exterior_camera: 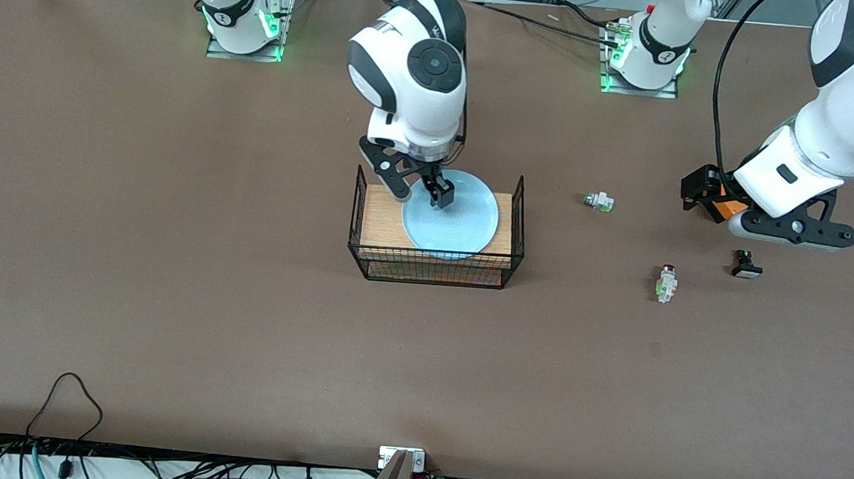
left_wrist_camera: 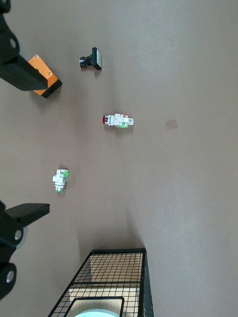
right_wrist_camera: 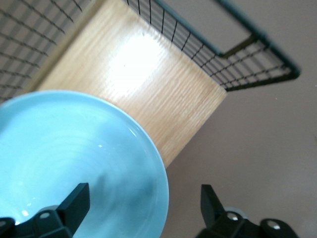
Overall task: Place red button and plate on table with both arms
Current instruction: 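Close the right gripper on the rim of the blue plate, then lift the plate out of the basket with the right gripper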
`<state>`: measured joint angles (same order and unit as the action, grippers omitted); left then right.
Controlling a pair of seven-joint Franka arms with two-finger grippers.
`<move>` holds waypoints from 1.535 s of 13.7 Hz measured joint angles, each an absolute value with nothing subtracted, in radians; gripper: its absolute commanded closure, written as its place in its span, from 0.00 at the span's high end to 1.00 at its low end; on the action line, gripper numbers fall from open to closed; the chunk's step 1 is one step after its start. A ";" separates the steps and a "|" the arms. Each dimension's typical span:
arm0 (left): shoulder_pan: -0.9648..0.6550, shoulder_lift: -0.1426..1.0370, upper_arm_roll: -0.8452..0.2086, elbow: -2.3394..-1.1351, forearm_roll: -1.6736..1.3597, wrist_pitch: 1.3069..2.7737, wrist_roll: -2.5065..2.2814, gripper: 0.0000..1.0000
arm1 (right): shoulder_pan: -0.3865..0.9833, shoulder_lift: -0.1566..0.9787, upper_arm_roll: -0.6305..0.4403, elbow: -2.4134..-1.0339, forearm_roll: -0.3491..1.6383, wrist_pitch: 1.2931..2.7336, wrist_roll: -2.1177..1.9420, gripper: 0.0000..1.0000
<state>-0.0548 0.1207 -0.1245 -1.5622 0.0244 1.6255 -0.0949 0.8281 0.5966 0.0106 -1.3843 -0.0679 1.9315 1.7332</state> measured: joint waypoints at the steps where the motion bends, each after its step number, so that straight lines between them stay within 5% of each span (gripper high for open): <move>1: -0.055 0.121 -0.124 -1.562 0.024 1.625 -0.095 1.00 | 0.829 0.607 0.010 -1.384 -0.071 1.932 1.733 0.85; 11: -0.054 0.121 -0.124 -1.563 0.025 1.625 -0.095 1.00 | 0.830 0.618 0.003 -1.382 -0.072 1.930 1.711 0.00; 16: -0.054 0.121 -0.124 -1.563 0.025 1.625 -0.095 1.00 | 0.830 0.609 0.002 -1.366 -0.023 1.901 1.711 0.00; 21: -0.054 0.121 -0.124 -1.563 0.025 1.625 -0.095 1.00 | 0.810 0.580 -0.014 -1.296 0.023 1.727 1.709 0.00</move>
<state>-0.0544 0.1207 -0.1240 -1.5635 0.0246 1.6254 -0.0949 0.8101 0.5804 -0.0145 -1.2963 0.0230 1.7269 1.7087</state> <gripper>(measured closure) 0.000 0.974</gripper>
